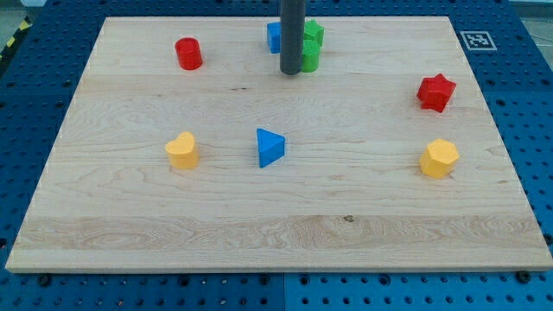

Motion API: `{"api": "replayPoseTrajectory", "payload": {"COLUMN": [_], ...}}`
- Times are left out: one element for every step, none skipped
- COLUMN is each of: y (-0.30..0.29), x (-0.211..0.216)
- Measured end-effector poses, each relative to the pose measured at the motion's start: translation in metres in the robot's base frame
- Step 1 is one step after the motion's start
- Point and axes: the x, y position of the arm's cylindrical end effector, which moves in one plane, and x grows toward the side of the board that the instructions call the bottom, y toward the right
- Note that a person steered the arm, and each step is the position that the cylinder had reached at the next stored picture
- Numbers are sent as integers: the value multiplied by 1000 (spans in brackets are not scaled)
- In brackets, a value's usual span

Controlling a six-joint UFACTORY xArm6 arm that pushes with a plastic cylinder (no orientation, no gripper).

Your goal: Move your arm away from the green circle

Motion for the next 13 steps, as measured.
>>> {"api": "replayPoseTrajectory", "payload": {"y": [4,16,22,23,36,51,52,52,51,48,48,48,43], "x": [0,0,0,28,46,50,50,50,50,50,50,58,58]}}
